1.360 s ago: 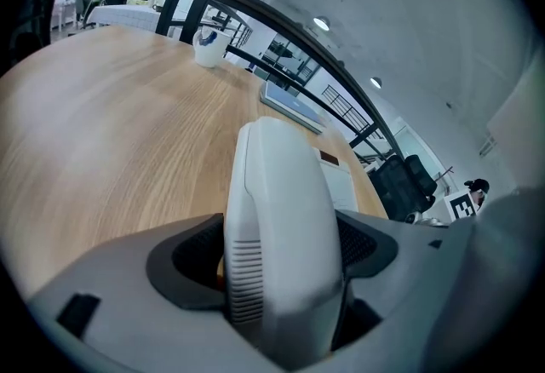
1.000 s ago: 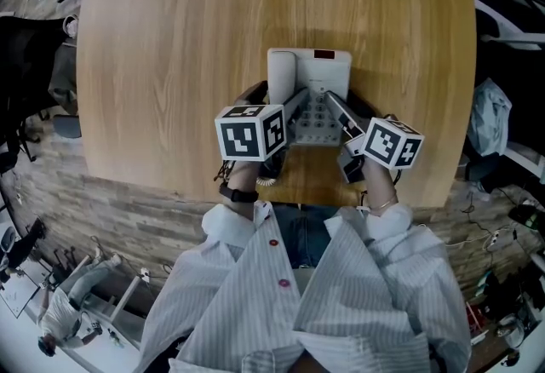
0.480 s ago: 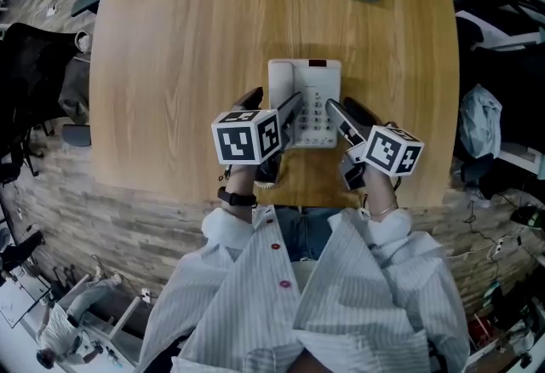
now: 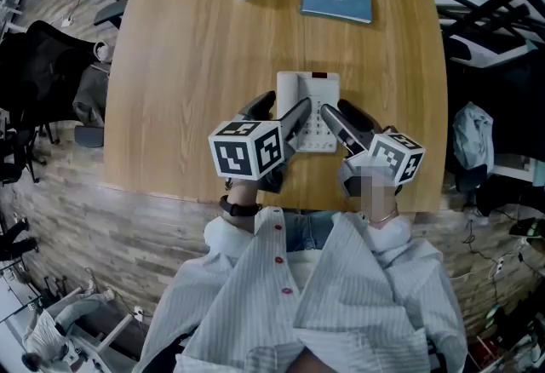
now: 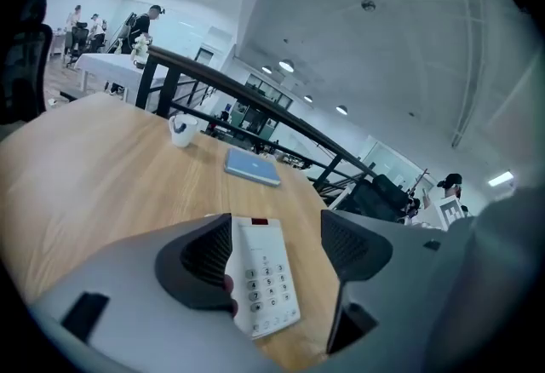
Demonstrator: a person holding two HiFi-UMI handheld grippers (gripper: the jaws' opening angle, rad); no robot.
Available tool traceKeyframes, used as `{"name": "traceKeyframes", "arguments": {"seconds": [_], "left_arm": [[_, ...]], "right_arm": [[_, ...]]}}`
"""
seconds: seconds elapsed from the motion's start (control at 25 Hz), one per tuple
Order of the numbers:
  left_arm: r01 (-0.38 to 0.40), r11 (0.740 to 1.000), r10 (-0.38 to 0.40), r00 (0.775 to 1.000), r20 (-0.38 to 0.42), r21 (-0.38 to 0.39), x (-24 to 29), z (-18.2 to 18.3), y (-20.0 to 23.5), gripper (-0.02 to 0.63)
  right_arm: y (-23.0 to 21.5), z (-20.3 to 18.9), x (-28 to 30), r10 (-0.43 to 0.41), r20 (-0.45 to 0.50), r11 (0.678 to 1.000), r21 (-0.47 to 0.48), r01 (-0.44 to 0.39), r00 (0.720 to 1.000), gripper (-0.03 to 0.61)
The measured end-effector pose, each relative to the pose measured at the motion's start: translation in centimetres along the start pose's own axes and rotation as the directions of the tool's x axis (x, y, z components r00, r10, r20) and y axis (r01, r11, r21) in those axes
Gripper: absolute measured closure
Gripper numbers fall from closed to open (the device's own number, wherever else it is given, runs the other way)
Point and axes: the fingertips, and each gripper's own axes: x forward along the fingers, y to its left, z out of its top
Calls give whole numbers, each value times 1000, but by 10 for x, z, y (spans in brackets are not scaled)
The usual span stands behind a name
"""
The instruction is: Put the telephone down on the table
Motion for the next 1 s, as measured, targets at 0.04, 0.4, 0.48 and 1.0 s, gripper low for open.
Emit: {"name": "traceKeyframes", "arguments": {"seconds": [0.04, 0.4, 0.48, 1.0], "left_arm": [[9, 1000, -9, 1000, 19, 10, -6, 7, -5, 278], [142, 990, -144, 978, 150, 28, -59, 46, -55, 333], [202, 979, -204, 962, 179, 27, -70, 55, -70, 347], [312, 941, -336, 914, 228, 133, -103, 60, -119, 500]], "right_arm": [[10, 5, -1, 17, 10, 1000, -20, -17, 1000, 306], [90, 49, -35, 117, 132, 981, -167, -94, 984, 443], [104, 55, -42, 143, 153, 975, -189, -113, 978, 456], [138, 54, -70, 154, 193, 952, -292, -94, 969, 522]]}}
